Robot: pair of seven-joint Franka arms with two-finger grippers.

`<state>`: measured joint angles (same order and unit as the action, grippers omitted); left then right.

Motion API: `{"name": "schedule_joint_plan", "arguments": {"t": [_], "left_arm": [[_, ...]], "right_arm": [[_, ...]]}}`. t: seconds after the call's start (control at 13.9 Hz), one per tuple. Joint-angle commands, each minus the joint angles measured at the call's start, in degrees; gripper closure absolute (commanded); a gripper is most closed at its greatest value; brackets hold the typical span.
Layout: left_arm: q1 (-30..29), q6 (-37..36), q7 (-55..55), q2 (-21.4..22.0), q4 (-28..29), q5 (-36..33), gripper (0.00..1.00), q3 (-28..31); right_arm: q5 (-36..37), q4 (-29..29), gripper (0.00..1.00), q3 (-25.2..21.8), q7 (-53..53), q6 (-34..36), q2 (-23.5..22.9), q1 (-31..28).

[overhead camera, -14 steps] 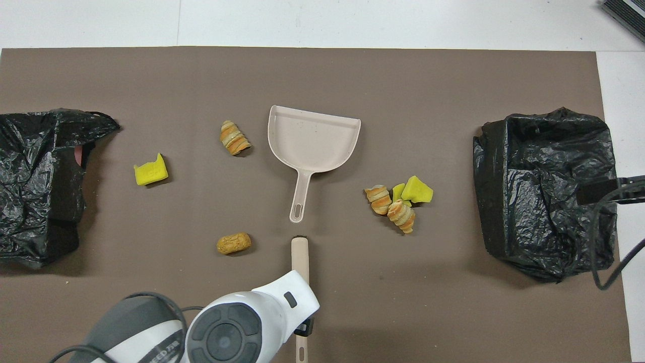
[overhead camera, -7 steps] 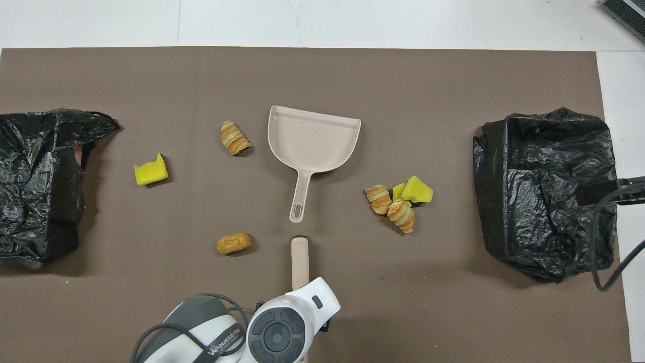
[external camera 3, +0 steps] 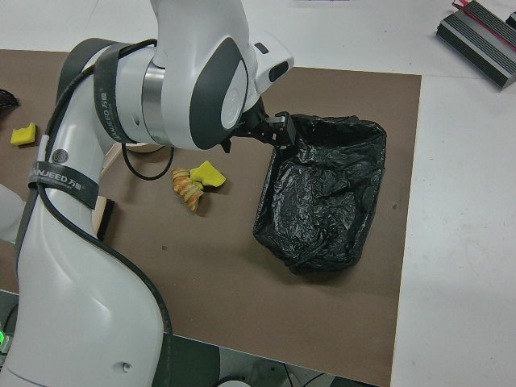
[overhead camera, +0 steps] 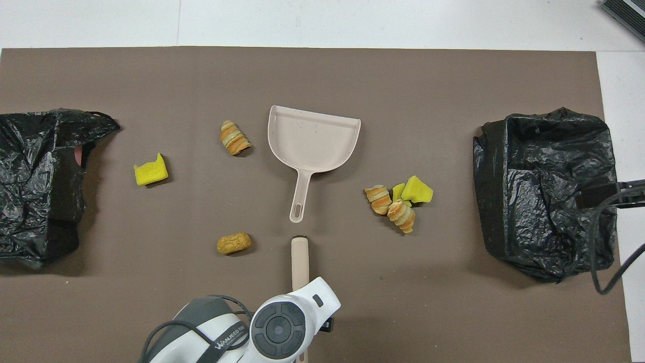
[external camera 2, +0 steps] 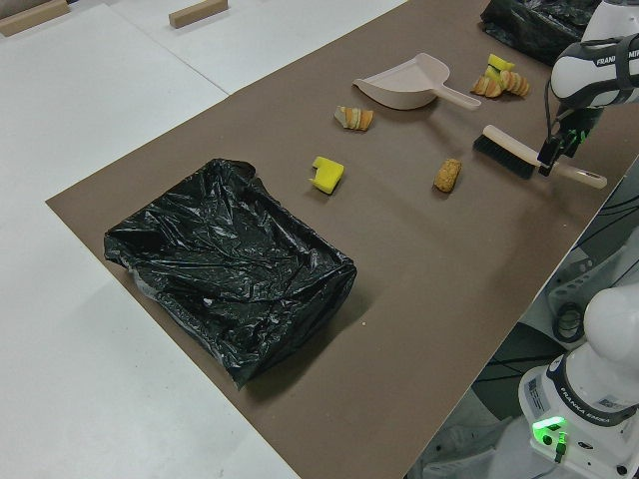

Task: Sweep and dump trash in bin
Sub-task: 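Reach the left gripper to the beige brush handle and grasp it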

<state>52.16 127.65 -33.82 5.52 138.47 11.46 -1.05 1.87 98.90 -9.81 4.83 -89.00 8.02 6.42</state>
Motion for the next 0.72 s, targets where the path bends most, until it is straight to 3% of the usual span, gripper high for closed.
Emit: {"name": "schedule_joint_plan", "arguments": {"t": [0.0,0.14,0.22,0.65], "left_arm": [[1.4,1.4,-0.4,1.4,2.3,1.5,0.28,1.0],[2.1,0.9,0.0,1.4,2.2,1.5,0.93,1.0],[2.0,0.5,0.8,1.4,2.0,1.5,1.00,1.0],[-1.2,-8.5,0.7,2.1,-1.2,1.4,1.00,2.0]], "right_arm": [[-0.8,1.2,0.00,-0.2,1.6,0.9,1.5,0.0],[-0.8,1.2,0.00,-0.2,1.6,0.9,1.5,0.0],[-0.8,1.2,0.00,-0.2,1.6,0.9,1.5,0.0],[-0.8,1.2,0.00,-0.2,1.6,0.9,1.5,0.0]]}}
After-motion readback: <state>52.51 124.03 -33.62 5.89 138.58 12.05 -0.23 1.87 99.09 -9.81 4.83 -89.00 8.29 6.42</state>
